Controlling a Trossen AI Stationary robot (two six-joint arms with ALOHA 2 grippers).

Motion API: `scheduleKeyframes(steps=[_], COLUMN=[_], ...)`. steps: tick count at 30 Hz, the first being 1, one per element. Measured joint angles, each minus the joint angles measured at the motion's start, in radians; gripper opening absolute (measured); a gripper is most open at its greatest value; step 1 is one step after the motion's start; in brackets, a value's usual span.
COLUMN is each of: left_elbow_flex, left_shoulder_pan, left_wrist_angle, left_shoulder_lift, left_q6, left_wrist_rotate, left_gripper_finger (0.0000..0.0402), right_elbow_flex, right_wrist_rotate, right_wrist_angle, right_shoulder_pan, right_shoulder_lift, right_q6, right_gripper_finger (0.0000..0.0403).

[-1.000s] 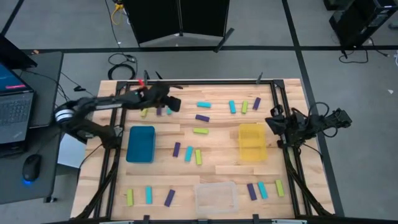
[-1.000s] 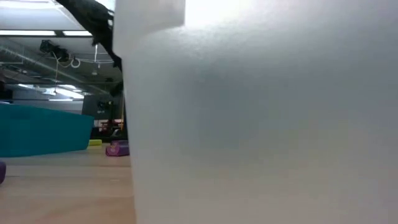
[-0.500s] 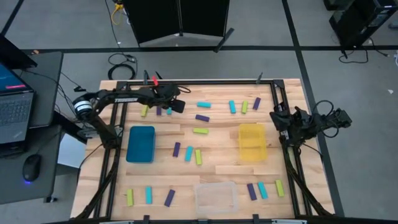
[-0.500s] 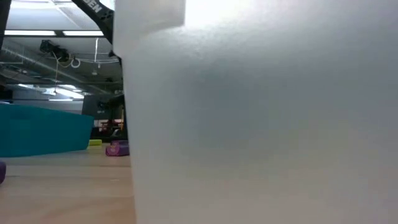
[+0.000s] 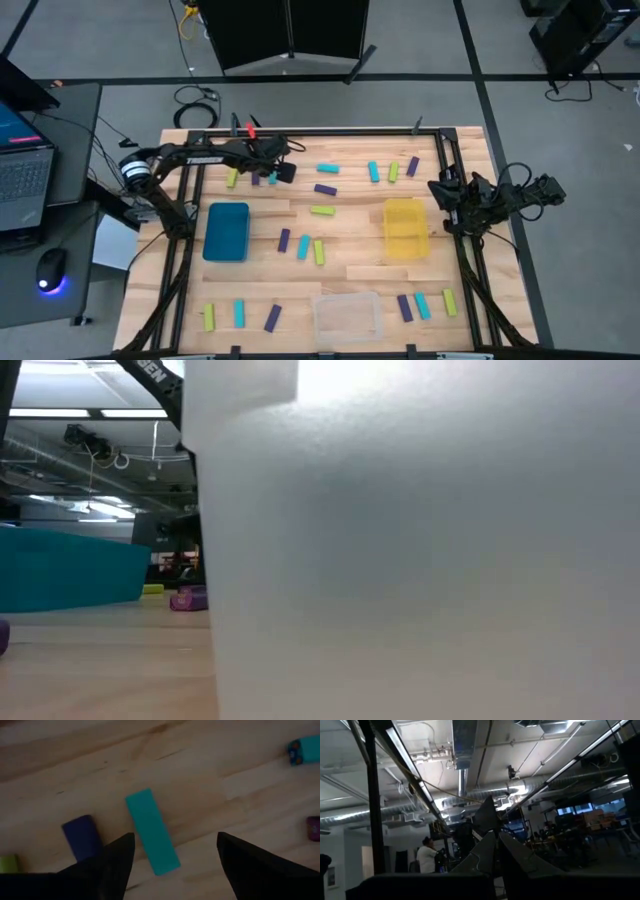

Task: Sort blocks
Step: Put the light blue block into the blue bin

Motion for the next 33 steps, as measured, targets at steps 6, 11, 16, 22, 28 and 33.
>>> scheduleKeyframes(steps=[6, 11, 16, 22, 28, 33], left_elbow_flex=[0.0, 0.0, 0.0, 0.001, 0.004, 0.003], left_shoulder_pan=[0.0, 0.005, 0.012, 0.011, 0.011, 0.012], left_wrist_angle=[-0.003, 0.002, 0.01, 0.018, 0.031, 0.033], left_shoulder_lift=[0.046, 0.088, 0.119, 0.148, 0.171, 0.173], left_q6=[-0.016, -0.02, -0.02, -0.01, 0.01, 0.013], left_wrist_rotate=[0.012, 0.02, 0.026, 0.028, 0.046, 0.049], left_gripper_finger=[0.029, 0.0287, 0.0287, 0.0283, 0.024, 0.0165], right_elbow_flex=[0.0, 0.0, 0.0, 0.0, 0.0, 0.0], right_wrist_rotate=[0.003, 0.003, 0.003, 0.003, 0.003, 0.003], right_wrist_angle=[-0.006, -0.007, -0.007, -0.007, -0.007, -0.008], right_shoulder_pan=[0.0, 0.0, 0.0, 0.0, 0.0, 0.0], right_shoulder_lift=[0.0, 0.0, 0.0, 0.0, 0.0, 0.0], right_q6=[0.003, 0.003, 0.004, 0.003, 0.003, 0.004], right_gripper_finger=[0.0034, 0.0034, 0.0034, 0.0034, 0.0034, 0.0034])
